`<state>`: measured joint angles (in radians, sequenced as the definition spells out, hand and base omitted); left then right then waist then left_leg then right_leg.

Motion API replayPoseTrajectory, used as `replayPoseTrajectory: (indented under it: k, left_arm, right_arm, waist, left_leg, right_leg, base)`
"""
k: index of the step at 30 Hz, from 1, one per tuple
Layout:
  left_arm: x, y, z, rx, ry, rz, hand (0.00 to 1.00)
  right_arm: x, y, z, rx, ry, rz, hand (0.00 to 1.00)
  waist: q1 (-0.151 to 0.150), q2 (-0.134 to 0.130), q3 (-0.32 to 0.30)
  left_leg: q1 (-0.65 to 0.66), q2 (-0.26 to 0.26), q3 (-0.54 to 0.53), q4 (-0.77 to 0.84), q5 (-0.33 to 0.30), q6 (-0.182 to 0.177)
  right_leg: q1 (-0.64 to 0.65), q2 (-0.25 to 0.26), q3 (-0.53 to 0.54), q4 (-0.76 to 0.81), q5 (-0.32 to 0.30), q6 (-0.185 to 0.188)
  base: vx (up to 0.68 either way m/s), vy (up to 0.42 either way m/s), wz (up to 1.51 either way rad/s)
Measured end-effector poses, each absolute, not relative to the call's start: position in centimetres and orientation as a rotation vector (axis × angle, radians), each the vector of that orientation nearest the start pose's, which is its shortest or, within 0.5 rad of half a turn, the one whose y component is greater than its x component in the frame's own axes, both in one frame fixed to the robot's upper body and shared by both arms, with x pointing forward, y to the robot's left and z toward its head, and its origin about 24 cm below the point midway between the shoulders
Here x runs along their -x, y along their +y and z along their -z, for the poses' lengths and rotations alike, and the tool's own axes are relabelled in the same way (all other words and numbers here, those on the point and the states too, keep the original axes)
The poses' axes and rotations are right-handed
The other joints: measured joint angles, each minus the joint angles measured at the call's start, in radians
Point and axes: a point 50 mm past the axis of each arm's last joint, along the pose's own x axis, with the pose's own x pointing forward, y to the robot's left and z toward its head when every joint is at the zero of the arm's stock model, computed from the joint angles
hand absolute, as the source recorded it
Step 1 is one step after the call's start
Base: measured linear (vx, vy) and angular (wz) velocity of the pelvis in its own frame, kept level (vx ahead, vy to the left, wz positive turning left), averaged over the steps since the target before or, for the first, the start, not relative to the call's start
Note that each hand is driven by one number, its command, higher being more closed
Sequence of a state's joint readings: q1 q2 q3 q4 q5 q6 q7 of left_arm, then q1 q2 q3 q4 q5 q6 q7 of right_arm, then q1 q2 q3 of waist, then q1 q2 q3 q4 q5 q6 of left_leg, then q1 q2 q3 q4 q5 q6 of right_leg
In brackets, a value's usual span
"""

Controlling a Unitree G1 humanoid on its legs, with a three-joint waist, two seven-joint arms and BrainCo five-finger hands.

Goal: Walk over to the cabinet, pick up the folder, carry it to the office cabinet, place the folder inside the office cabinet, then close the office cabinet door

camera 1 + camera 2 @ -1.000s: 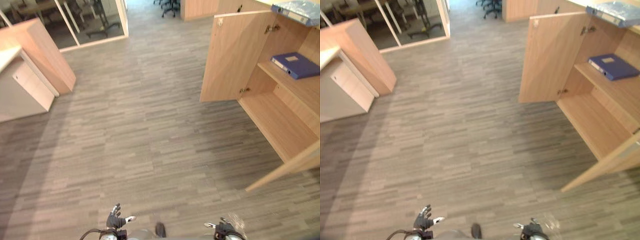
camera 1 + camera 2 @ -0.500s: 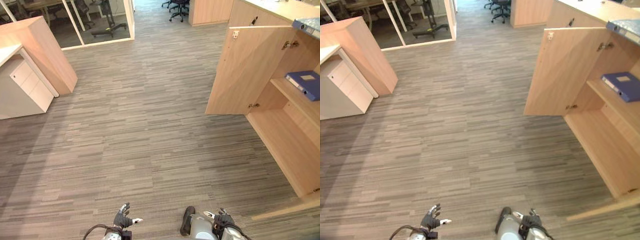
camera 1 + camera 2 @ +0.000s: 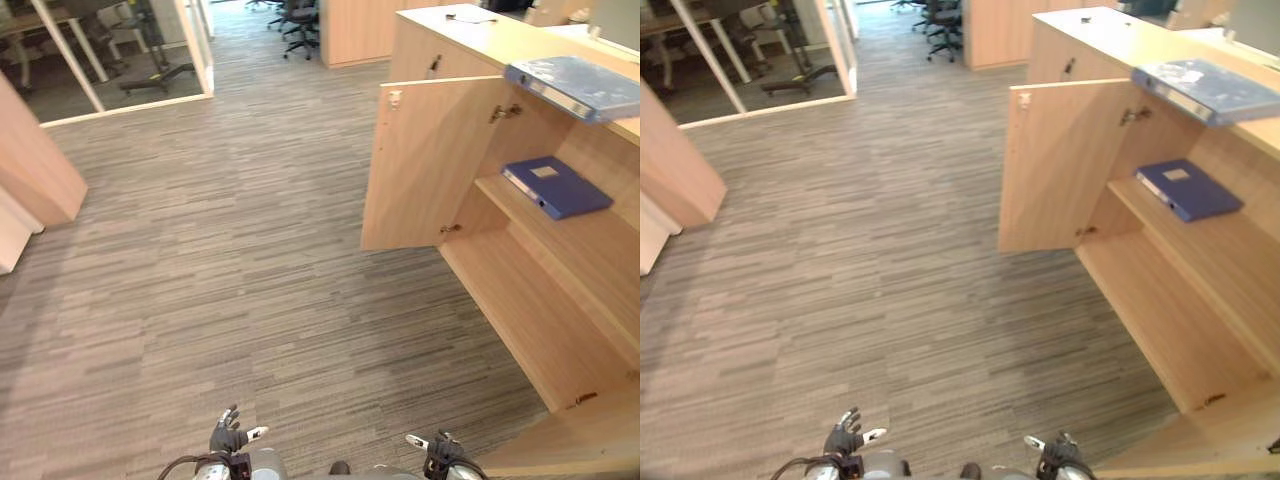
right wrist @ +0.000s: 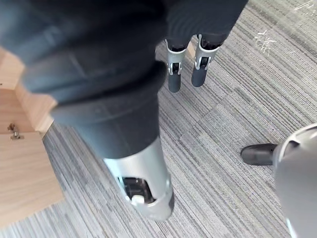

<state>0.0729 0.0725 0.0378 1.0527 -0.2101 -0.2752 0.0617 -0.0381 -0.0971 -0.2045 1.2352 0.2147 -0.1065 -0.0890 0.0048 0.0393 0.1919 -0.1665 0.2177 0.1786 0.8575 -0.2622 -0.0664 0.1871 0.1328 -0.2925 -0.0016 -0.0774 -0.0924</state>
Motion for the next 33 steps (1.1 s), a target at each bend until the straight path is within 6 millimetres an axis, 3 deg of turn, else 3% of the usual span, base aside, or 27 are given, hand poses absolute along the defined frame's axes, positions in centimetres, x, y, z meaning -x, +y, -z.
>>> replayPoseTrajectory:
  k: [3, 4, 6, 8, 11, 13, 14, 16, 17, 19, 20, 21, 22, 23, 26, 28, 30, 31, 32, 33]
  left_arm:
    - [-12.1, 19.3, 14.6, 0.095, 0.817, -0.291, 0.0]
    - [-12.2, 19.4, 14.5, 0.107, 0.809, -0.308, 0.0]
    - [-12.3, 19.5, 14.5, 0.12, 0.804, -0.332, 0.0]
    - [-12.2, 19.6, 14.5, 0.135, 0.803, -0.355, 0.0]
    - [-12.1, 19.6, 14.6, 0.129, 0.807, -0.363, 0.0]
    - [-11.7, 19.5, 14.7, 0.122, 0.82, -0.362, 0.0]
    - [-11.5, 19.7, 14.7, 0.115, 0.824, -0.369, 0.0]
    - [-10.6, 19.6, 15.0, 0.114, 0.846, -0.38, 0.0]
    - [-10.6, 19.5, 15.0, 0.115, 0.848, -0.379, 0.0]
    - [-10.4, 19.9, 15.0, 0.104, 0.852, -0.38, 0.0]
    - [-10.2, 19.8, 15.1, 0.1, 0.863, -0.377, 0.0]
    - [-9.9, 19.8, 15.2, 0.089, 0.869, -0.369, 0.0]
    - [-9.9, 19.9, 15.2, 0.079, 0.87, -0.366, 0.0]
    - [-9.7, 20.2, 15.2, 0.065, 0.874, -0.365, 0.0]
    - [-9.6, 20.5, 15.2, 0.065, 0.875, -0.38, 0.0]
    - [-9.5, 20.8, 15.2, 0.052, 0.88, -0.378, 0.0]
    - [-8.9, 21.2, 15.4, 0.033, 0.906, -0.38, 0.0]
    - [-9.1, 21.6, 15.3, 0.022, 0.903, -0.378, 0.0]
    - [-9.1, 21.7, 15.2, 0.017, 0.901, -0.376, 0.0]
    - [-9.1, 21.3, 15.4, 0.017, 0.918, -0.368, 0.0]
  right_arm:
    - [-11.2, -20.8, 16.0, -0.138, 1.056, 0.405, 0.0]
    - [-11.4, -20.5, 16.0, -0.121, 1.055, 0.378, 0.0]
    - [-11.3, -20.2, 16.1, -0.11, 1.061, 0.358, 0.0]
    - [-11.3, -20.0, 16.1, -0.099, 1.064, 0.341, 0.0]
    - [-10.9, -20.0, 16.1, -0.095, 1.062, 0.337, 0.0]
    - [-9.0, -20.6, 16.5, -0.094, 1.102, 0.366, 0.0]
    - [-8.9, -20.6, 16.5, -0.095, 1.106, 0.366, 0.0]
    - [-8.7, -20.7, 16.5, -0.108, 1.108, 0.366, 0.0]
    - [-8.7, -20.5, 16.6, -0.121, 1.108, 0.369, 0.0]
    - [-8.7, -20.2, 16.6, -0.146, 1.101, 0.377, 0.0]
    - [-8.8, -20.2, 16.5, -0.157, 1.088, 0.388, 0.0]
    - [-8.9, -20.2, 16.4, -0.164, 1.079, 0.395, 0.0]
    - [-9.0, -20.2, 16.4, -0.167, 1.078, 0.396, 0.0]
    - [-9.0, -20.1, 16.4, -0.17, 1.076, 0.397, 0.0]
    - [-9.2, -20.2, 16.4, -0.16, 1.073, 0.394, 0.0]
    - [-9.4, -20.2, 16.3, -0.152, 1.067, 0.388, 0.0]
    - [-9.6, -20.0, 16.3, -0.149, 1.061, 0.379, 0.0]
    - [-9.6, -20.0, 16.3, -0.144, 1.058, 0.372, 0.0]
    - [-9.6, -19.9, 16.3, -0.145, 1.059, 0.372, 0.0]
    - [-9.5, -20.3, 16.3, -0.148, 1.058, 0.388, 0.0]
  waist:
    - [0.01, -0.009, 0.002]
    - [0.013, -0.014, 0.003]
    - [0.014, -0.014, 0.004]
    - [0.018, -0.013, 0.003]
    - [0.023, -0.015, -0.006]
    - [0.024, -0.011, -0.025]
    - [0.024, -0.024, -0.033]
    - [0.031, -0.03, -0.067]
    - [0.033, -0.037, -0.071]
    - [0.036, -0.054, -0.077]
    - [0.034, -0.053, -0.081]
    - [0.032, -0.056, -0.086]
    - [0.029, -0.049, -0.093]
    - [0.028, -0.048, -0.1]
    - [0.024, -0.039, -0.093]
    - [0.012, -0.03, -0.075]
    - [0.008, -0.035, -0.071]
    - [0.008, -0.053, -0.064]
    - [0.008, -0.058, -0.061]
    - [0.0, -0.056, -0.055]
  left_leg:
    - [-0.049, -0.061, -0.115, -0.324, 0.008, -0.006]
    - [-0.066, -0.087, -0.192, -0.5, 0.052, -0.012]
    - [-0.067, -0.09, -0.24, -0.642, 0.101, -0.021]
    - [-0.065, -0.088, -0.251, -0.686, 0.126, -0.038]
    - [-0.052, -0.112, -0.255, -0.638, 0.219, -0.012]
    - [0.0, -0.151, -0.218, -0.647, 0.329, -0.007]
    - [0.015, -0.172, -0.196, -0.651, 0.323, 0.004]
    - [0.09, -0.224, -0.121, -0.717, 0.303, 0.052]
    - [0.111, -0.246, -0.106, -0.733, 0.298, 0.065]
    - [0.177, -0.307, -0.076, -0.78, 0.287, 0.103]
    - [0.214, -0.334, -0.068, -0.805, 0.281, 0.118]
    - [0.242, -0.348, -0.062, -0.831, 0.278, 0.133]
    - [0.255, -0.349, -0.06, -0.84, 0.277, 0.137]
    - [0.257, -0.341, -0.06, -0.848, 0.274, 0.142]
    - [0.264, -0.298, -0.07, -0.869, 0.268, 0.138]
    - [0.313, -0.242, -0.068, -0.872, 0.24, 0.128]
    - [0.347, -0.191, -0.057, -0.871, 0.211, 0.089]
    - [0.362, -0.192, -0.057, -0.871, 0.2, 0.072]
    - [0.364, -0.199, -0.058, -0.871, 0.198, 0.068]
    - [0.38, -0.197, -0.074, -0.871, 0.191, 0.057]
  right_leg:
    - [0.031, -0.009, 0.064, -0.034, -0.006, 0.01]
    - [0.053, -0.014, 0.09, -0.057, -0.01, 0.016]
    - [0.077, -0.014, 0.118, -0.068, -0.013, 0.02]
    - [0.109, -0.017, 0.163, -0.067, -0.031, 0.046]
    - [0.129, -0.053, 0.237, -0.017, -0.087, 0.102]
    - [0.099, -0.12, 0.272, 0.12, -0.165, 0.16]
    - [0.072, -0.149, 0.277, 0.184, -0.187, 0.166]
    - [-0.071, -0.236, 0.284, 0.492, -0.206, 0.169]
    - [-0.106, -0.265, 0.283, 0.574, -0.204, 0.166]
    - [-0.18, -0.356, 0.243, 0.761, -0.171, 0.111]
    - [-0.199, -0.422, 0.168, 0.837, -0.134, 0.057]
    - [-0.201, -0.482, 0.075, 0.873, -0.113, 0.038]
    - [-0.197, -0.503, 0.032, 0.875, -0.111, 0.043]
    - [-0.192, -0.521, -0.041, 0.853, -0.121, 0.07]
    - [-0.208, -0.5, -0.148, 0.753, -0.196, 0.164]
    - [-0.217, -0.441, -0.163, 0.67, -0.222, 0.166]
    - [-0.262, -0.383, -0.171, 0.569, -0.214, 0.166]
    - [-0.277, -0.369, -0.173, 0.432, -0.149, 0.16]
    - [-0.28, -0.371, -0.172, 0.403, -0.108, 0.146]
    - [-0.27, -0.367, -0.189, 0.391, -0.057, 0.102]
  base:
    - [0.27, 0.021, -0.64]
    - [0.28, 0.054, -0.46]
    - [0.28, 0.08, -0.49]
    - [0.36, 0.132, -0.67]
    - [0.41, 0.21, -0.82]
    - [0.46, 0.295, -0.66]
    - [0.47, 0.364, -0.66]
    - [0.38, 0.374, -0.7]
    - [0.29, 0.346, -0.54]
    - [0.21, 0.269, -0.28]
    - [0.18, 0.228, -0.16]
    - [0.17, 0.206, -0.13]
    - [0.14, 0.167, -0.14]
    - [0.1, 0.113, -0.12]
    - [0.07, 0.036, -0.12]
    - [0.06, -0.076, -0.18]
    - [0.03, -0.172, -0.13]
    - [0.02, -0.175, -0.01]
    - [0.11, -0.283, 0.16]
    - [0.15, -0.199, 0.12]
